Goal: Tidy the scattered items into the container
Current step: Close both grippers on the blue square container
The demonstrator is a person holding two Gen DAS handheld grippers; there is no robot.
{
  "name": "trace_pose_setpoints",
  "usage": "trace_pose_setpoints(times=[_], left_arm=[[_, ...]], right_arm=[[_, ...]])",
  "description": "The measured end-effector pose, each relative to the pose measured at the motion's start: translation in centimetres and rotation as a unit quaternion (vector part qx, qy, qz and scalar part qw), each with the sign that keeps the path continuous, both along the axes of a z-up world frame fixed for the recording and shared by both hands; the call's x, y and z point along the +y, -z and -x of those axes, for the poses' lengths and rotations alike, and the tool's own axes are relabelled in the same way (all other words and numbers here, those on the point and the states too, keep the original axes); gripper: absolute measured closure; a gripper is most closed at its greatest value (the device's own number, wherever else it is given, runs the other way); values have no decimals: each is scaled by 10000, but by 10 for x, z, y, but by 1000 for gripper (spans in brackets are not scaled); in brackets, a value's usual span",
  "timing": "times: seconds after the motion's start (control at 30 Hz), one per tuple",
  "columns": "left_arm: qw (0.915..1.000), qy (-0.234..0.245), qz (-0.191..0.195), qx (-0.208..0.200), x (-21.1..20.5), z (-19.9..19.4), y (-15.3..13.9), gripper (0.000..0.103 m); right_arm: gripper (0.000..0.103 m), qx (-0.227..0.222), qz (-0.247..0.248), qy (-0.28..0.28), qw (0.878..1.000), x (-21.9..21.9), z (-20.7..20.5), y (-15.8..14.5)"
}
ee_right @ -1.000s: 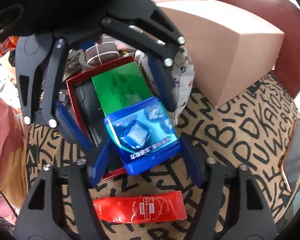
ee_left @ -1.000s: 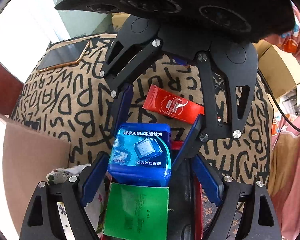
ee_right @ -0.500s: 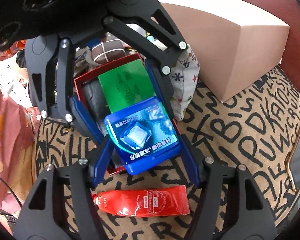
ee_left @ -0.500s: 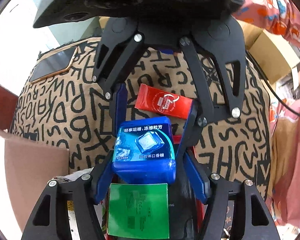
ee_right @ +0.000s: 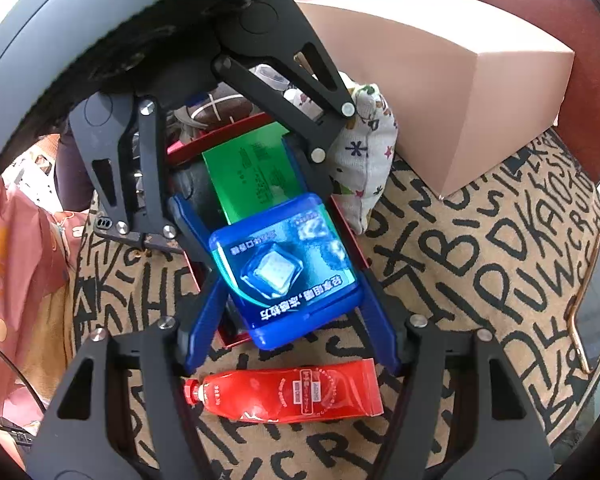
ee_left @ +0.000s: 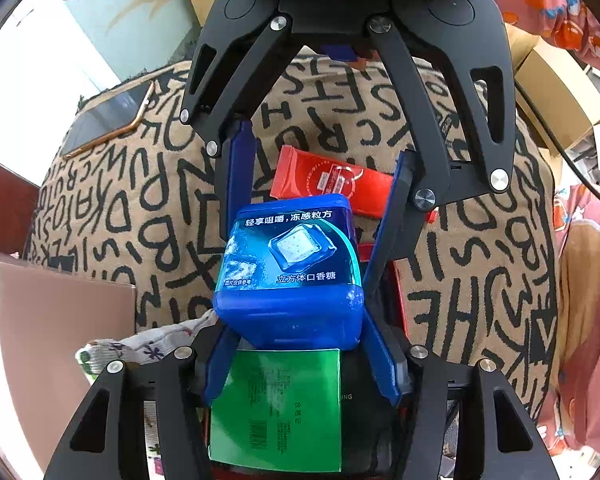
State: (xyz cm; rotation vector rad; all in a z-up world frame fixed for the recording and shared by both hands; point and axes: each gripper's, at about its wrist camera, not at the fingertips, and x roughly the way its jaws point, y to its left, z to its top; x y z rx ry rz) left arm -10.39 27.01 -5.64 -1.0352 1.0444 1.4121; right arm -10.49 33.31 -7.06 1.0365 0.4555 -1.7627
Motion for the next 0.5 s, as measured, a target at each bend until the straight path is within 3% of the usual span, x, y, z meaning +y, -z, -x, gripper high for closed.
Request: trace_pose_setpoints(times=[0.5], left_arm=[[9967, -80, -336, 734, -32, -35, -72, 44]], right_arm=[[36, 689, -167, -55, 9975, -2, -3, -65]])
